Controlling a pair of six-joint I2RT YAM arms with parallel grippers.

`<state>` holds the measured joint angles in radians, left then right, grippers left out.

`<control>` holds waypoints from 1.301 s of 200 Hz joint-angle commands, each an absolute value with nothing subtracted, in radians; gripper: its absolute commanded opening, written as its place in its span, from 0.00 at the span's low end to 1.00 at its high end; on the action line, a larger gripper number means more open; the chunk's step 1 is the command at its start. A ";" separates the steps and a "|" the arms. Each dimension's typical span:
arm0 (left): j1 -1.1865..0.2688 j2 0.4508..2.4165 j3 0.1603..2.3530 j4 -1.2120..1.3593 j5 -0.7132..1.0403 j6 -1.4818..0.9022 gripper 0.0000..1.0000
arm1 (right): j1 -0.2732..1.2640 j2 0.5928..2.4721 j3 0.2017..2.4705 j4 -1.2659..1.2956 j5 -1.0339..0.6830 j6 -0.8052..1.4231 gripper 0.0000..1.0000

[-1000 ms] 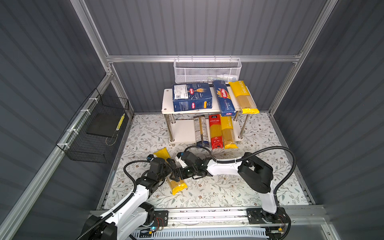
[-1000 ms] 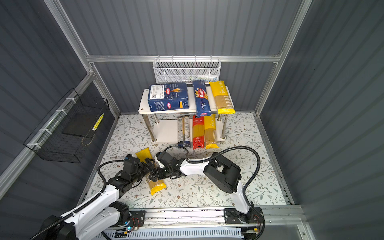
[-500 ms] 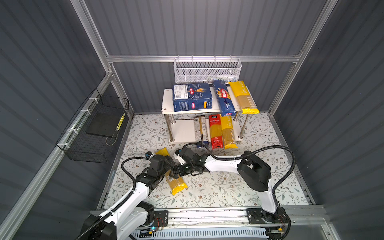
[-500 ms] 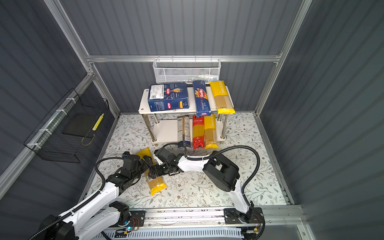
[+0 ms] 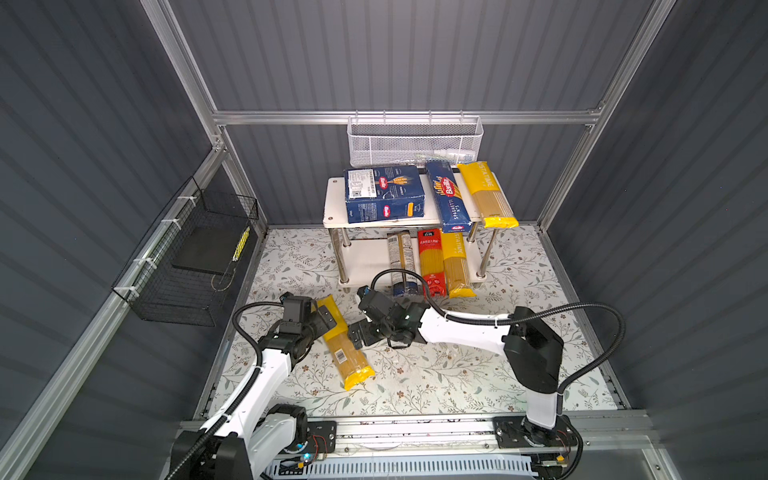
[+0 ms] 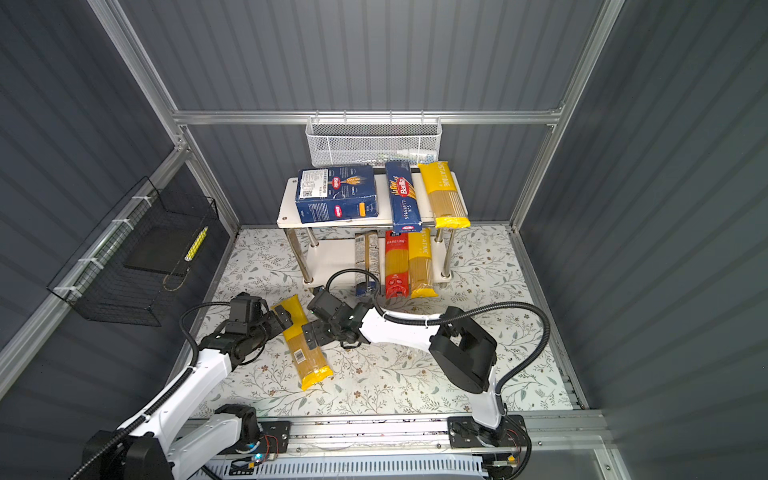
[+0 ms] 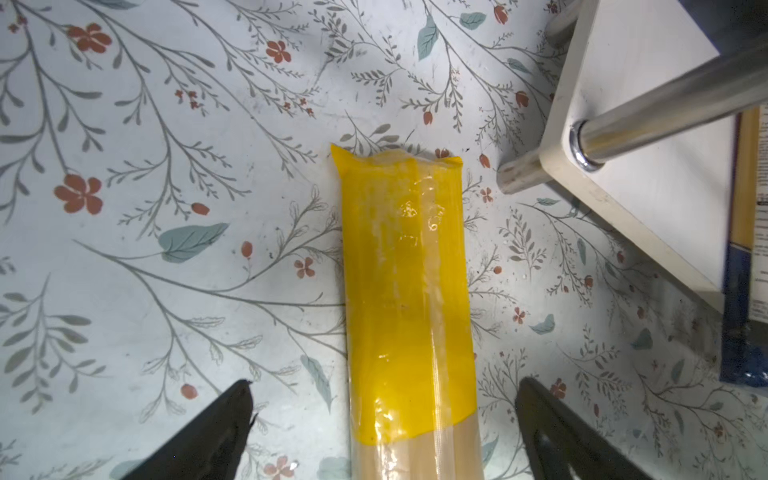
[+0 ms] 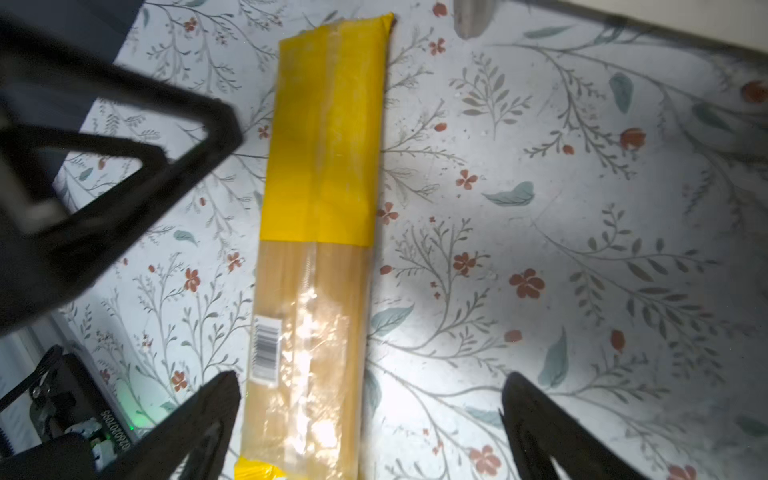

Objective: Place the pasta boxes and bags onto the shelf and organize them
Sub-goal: 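Lift the yellow-topped bag with the right gripper while the left gripper draws back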

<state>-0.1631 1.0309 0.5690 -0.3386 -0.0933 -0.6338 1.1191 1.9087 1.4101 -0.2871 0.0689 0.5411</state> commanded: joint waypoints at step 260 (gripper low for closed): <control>0.021 1.183 0.512 -0.045 -0.153 -0.480 1.00 | 1.261 2.296 1.830 -0.630 0.271 0.511 0.99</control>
